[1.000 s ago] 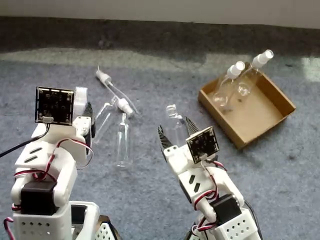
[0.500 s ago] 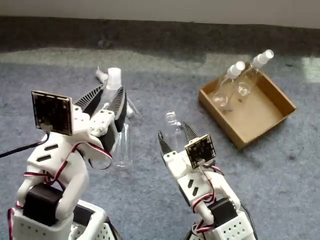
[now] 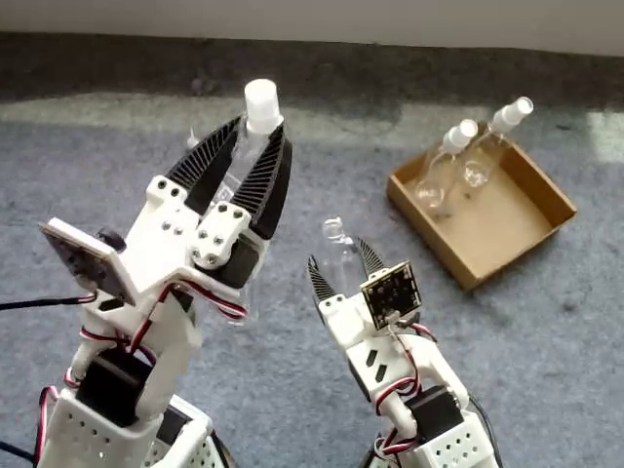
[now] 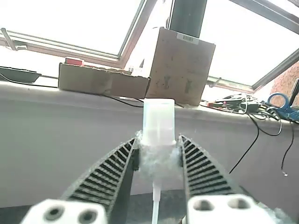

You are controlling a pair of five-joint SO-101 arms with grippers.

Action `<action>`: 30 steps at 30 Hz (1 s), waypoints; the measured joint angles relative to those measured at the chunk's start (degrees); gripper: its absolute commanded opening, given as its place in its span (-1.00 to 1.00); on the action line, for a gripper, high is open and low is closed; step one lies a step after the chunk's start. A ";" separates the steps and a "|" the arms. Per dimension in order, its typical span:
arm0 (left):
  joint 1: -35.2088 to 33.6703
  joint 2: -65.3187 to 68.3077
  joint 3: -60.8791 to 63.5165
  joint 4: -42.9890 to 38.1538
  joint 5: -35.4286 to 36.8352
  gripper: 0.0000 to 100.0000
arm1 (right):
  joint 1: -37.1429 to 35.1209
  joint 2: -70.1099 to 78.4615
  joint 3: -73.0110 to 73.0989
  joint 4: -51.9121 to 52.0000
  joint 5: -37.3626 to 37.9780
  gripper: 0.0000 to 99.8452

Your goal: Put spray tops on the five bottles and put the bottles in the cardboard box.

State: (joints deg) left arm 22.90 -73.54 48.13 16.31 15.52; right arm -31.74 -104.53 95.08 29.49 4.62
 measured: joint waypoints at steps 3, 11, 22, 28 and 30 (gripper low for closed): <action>0.00 -0.09 0.35 -2.99 6.68 -0.99 | 0.00 0.00 0.00 0.00 0.00 -0.75; 0.00 0.09 0.35 -4.13 15.21 -0.99 | 0.00 0.00 0.00 0.00 0.00 -0.75; 5.01 0.00 0.35 -4.13 16.18 -0.99 | 0.00 0.00 -3.25 0.00 0.00 -0.75; 5.01 0.00 0.35 -5.10 16.18 -0.99 | 0.00 0.00 -3.25 0.00 0.00 -0.75; 5.01 0.00 0.35 -6.77 16.18 -0.99 | 0.00 0.00 -3.25 0.00 0.00 -0.75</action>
State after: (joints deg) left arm 27.91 -73.54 48.48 9.54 31.69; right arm -31.74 -104.53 91.82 29.49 4.62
